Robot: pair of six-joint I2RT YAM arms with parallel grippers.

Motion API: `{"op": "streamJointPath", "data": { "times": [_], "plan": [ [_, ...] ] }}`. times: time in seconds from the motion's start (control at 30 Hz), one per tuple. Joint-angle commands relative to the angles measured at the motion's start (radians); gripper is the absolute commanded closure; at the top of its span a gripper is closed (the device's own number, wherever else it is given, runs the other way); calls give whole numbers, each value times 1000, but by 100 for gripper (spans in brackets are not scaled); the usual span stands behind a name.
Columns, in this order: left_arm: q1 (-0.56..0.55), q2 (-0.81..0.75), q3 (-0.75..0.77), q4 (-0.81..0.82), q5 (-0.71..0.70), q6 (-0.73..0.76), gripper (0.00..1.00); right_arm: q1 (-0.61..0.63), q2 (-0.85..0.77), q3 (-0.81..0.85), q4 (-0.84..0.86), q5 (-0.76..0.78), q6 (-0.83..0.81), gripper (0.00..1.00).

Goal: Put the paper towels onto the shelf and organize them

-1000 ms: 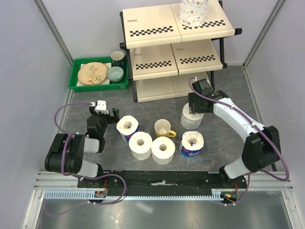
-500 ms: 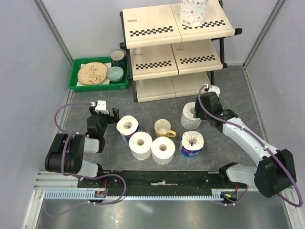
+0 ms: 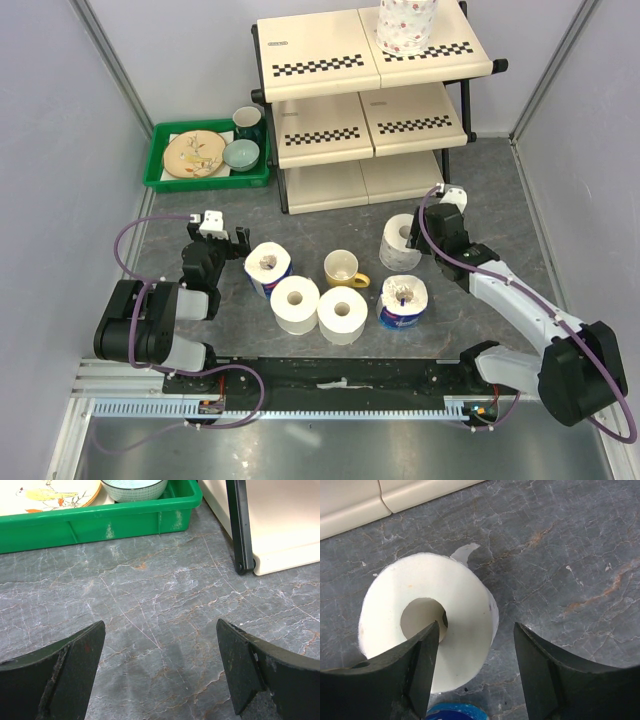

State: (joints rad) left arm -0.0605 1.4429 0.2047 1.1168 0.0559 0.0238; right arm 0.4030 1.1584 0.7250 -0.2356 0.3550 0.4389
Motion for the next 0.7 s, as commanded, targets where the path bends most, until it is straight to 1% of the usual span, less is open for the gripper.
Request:
{"op": "streamJointPath", "data": {
  "times": [0.0, 0.07, 0.17, 0.27, 0.47, 0.53, 0.63, 0.67],
  "plan": [
    [1, -9, 9, 40, 12, 21, 0, 0, -12, -25, 62, 18, 11, 32],
    [1, -9, 9, 40, 12, 21, 1, -1, -8, -24, 65, 25, 9, 32],
    [1, -9, 9, 40, 12, 21, 0, 0, -8, -29, 71, 33, 12, 38],
    [1, -9, 9, 40, 10, 21, 0, -1, -5, -33, 82, 25, 9, 41],
    [1, -9, 9, 40, 10, 21, 1, 0, 29, -29, 91, 10, 14, 41],
    [1, -9, 9, 40, 12, 21, 0, 0, 32, -29, 96, 10, 20, 43],
    [1, -9, 9, 40, 10, 21, 0, 0, 21, -33, 104, 13, 24, 48],
    [1, -9, 9, 40, 12, 21, 0, 0, 18, -41, 107, 13, 26, 53]
  ]
}}
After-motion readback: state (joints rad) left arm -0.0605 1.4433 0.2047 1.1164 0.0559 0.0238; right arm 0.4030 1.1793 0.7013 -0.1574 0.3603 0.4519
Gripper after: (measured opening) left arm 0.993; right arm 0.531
